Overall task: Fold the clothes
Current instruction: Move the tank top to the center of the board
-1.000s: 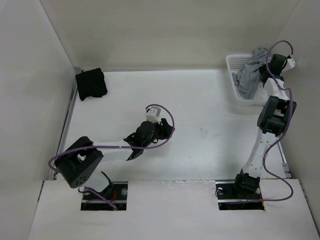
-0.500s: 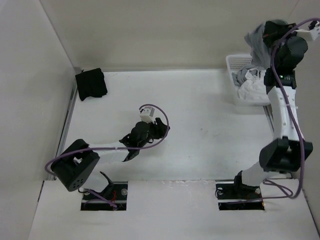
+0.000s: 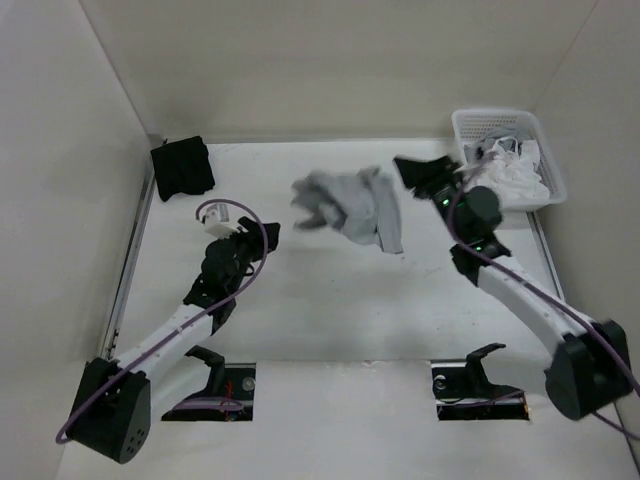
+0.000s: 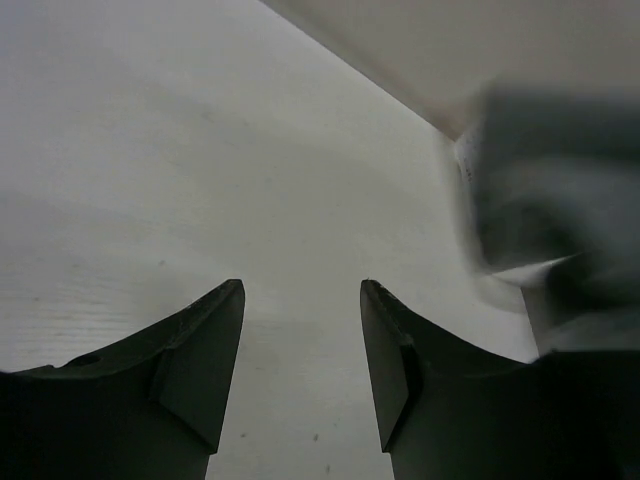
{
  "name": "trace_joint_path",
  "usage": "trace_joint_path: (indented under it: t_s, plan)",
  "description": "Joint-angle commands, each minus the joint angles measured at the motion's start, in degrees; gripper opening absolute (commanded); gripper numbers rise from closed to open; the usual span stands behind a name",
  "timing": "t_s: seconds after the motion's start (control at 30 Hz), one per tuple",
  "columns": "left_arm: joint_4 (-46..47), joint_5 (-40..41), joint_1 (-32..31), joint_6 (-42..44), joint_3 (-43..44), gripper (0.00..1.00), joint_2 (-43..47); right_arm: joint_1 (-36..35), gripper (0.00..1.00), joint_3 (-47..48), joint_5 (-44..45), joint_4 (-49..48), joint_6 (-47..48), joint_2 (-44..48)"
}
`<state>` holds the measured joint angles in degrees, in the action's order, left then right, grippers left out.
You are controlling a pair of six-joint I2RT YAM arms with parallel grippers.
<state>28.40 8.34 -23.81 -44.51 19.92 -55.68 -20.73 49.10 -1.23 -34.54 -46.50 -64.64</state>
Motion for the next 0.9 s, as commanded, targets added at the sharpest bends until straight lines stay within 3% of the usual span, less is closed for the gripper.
trace_joint_path:
  t_s: [0.0,0.13,0.23,0.33,0.37,0.43,0.47,0.53,0.67,0.87]
  plan:
    - [-8.7,-0.3,5.2,-2.0,-2.5,0.48,5.2,-1.1,0.50,-12.1,-0.8,-2.0,-3.5,-7.0]
    - [-12.2,-0.7,7.1,-1.5,-3.2,0.48,5.9,-2.5,0.59,-15.4,-0.4,5.7,1.3,-3.6]
    - [-14.9,-0.7,5.9,-0.7,-2.8,0.46,5.2,-5.2,0.42,-16.4,3.7,17.0,4.0,-0.1]
    - [-18.6,0.2,3.2,0.8,-1.9,0.39,5.1,-10.1,0.17,-17.6,9.8,29.2,5.1,2.8]
    - [-19.3,0.5,2.2,1.2,-1.6,0.38,4.8,-10.9,0.16,-17.7,10.7,31.1,5.1,2.9]
    - [-21.3,1.6,-0.3,1.6,-0.8,0.35,3.9,-13.7,0.21,-17.5,13.0,37.8,4.5,2.5]
    - [-22.8,2.3,-2.5,2.0,0.0,0.35,2.8,-15.8,0.31,-17.4,13.9,41.0,3.4,1.7]
    - [-24.4,3.3,-6.7,3.0,1.1,0.35,1.0,-18.3,0.42,-17.6,13.8,43.6,2.1,0.7]
    - [-25.8,5.5,-16.5,4.5,1.8,0.39,-1.4,-23.0,0.56,-21.4,13.2,42.5,-2.4,-0.2]
    - [-25.2,4.7,-23.2,-0.7,1.6,0.54,-6.1,-23.9,0.62,-24.8,8.8,33.6,-4.7,-2.0]
